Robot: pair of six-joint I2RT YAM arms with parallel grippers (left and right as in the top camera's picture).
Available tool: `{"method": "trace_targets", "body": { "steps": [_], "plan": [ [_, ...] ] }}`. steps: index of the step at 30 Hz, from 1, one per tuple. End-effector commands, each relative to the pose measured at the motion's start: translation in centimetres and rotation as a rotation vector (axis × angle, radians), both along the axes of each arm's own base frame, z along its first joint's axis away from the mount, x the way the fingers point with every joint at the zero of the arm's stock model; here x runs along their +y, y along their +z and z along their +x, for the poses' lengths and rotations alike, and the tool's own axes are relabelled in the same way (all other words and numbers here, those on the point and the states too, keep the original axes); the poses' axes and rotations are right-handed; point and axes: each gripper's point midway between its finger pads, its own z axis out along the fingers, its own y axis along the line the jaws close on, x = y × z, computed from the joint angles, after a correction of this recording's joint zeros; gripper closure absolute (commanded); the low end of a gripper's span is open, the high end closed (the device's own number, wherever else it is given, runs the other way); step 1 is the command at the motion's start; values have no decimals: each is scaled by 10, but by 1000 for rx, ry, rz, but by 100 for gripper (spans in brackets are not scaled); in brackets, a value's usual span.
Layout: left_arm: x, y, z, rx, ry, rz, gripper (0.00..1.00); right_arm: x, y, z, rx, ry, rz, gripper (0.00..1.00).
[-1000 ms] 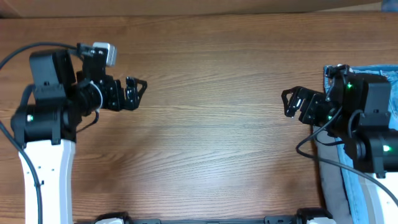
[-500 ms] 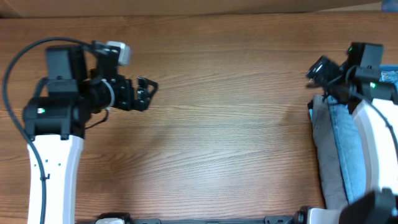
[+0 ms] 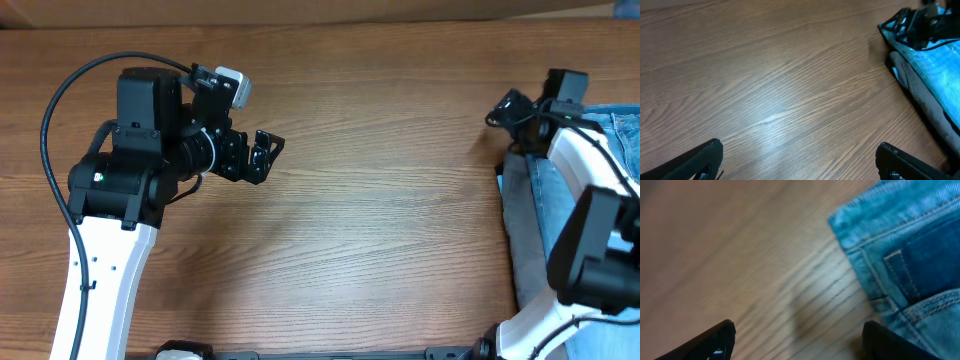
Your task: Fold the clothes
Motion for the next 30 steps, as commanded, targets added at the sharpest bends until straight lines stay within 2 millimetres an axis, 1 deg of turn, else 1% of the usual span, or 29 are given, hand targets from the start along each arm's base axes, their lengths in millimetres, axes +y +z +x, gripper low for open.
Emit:
{"method": "trace_targets", "body": {
  "steps": [1, 5, 8, 11, 15, 17, 23, 27, 30],
  "plan": [
    [-1, 10, 3, -23, 9, -5, 0, -26, -4, 1, 22, -53, -116, 15],
    [-1, 10, 3, -23, 9, -4, 0, -34, -15, -3, 62, -47, -168, 16],
    [-1, 10, 3, -23, 9, -4, 0, -40, -30, -8, 114, -39, -213, 17],
    [-1, 8, 4, -17, 9, -3, 0, -50, -44, -17, 172, -65, -262, 18],
    [-2, 4, 4, 3, 11, -8, 0, -54, -55, -22, 209, -77, -283, 20],
    [-4, 4, 2, 11, 0, -18, 0, -57, -56, -24, 218, -87, -299, 20],
    [-5, 4, 3, 11, -2, -20, 0, -79, -47, -30, 239, -160, -418, 24],
    [-5, 2, 3, 15, -2, -20, 0, -84, -45, -34, 256, -172, -451, 25],
    [-6, 0, 4, 23, -4, -22, 0, -84, -45, -34, 255, -171, -448, 25]
  ]
}}
